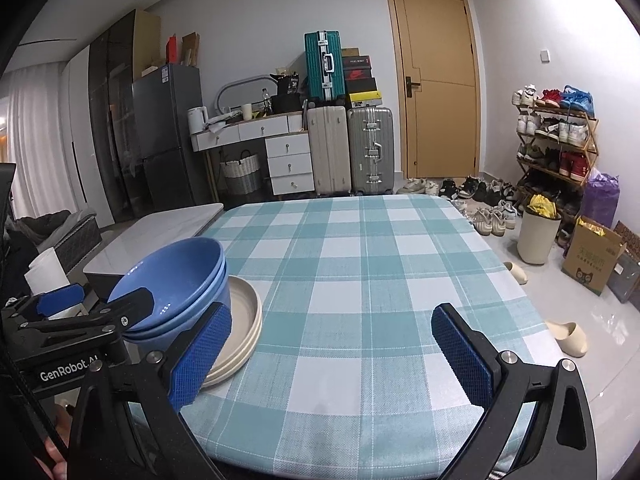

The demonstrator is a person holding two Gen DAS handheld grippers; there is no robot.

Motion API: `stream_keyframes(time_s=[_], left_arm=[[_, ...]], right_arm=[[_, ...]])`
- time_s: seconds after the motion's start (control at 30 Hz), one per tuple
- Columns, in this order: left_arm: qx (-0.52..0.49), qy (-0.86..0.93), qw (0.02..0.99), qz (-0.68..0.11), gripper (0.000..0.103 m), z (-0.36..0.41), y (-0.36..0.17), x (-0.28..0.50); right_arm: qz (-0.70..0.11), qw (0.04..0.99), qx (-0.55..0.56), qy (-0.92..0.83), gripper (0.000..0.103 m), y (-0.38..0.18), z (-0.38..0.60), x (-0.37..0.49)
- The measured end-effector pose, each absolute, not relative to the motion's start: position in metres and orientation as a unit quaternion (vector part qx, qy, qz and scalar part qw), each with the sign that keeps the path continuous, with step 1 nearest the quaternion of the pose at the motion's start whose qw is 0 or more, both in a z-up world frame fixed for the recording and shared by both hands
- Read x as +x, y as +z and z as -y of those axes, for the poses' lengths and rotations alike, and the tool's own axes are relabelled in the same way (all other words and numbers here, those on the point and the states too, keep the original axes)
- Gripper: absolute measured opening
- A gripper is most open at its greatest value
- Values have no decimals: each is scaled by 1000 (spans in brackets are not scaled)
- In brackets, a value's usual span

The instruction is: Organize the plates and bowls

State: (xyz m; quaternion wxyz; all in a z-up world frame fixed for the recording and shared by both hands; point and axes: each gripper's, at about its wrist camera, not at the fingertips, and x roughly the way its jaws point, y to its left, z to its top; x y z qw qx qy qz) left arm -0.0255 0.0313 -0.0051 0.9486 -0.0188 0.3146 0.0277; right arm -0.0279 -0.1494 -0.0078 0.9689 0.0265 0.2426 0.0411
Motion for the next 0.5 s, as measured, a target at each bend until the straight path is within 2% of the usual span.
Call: stream_keyframes(time_s=[0.5], left_arm=[[7,43,958,-283,103,-27,2,-37]], right_arm=[[-238,970,26,40,102,-6,149,-31]])
